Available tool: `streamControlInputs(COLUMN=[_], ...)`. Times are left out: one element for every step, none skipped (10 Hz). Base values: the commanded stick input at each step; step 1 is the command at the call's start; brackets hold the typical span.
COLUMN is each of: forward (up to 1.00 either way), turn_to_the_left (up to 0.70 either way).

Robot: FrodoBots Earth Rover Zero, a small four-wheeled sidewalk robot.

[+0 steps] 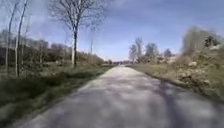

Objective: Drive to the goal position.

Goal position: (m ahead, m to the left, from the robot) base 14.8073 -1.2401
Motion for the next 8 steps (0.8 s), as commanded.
streamControlInputs(forward=[0.85, 0.85, 0.85, 0.85, 0.85, 0.85, 0.85, 0.85], turn_to_the_left=[-0.14, -0.28, -0.34, -0.22, -0.1, 0.0, 0.0, 0.0])
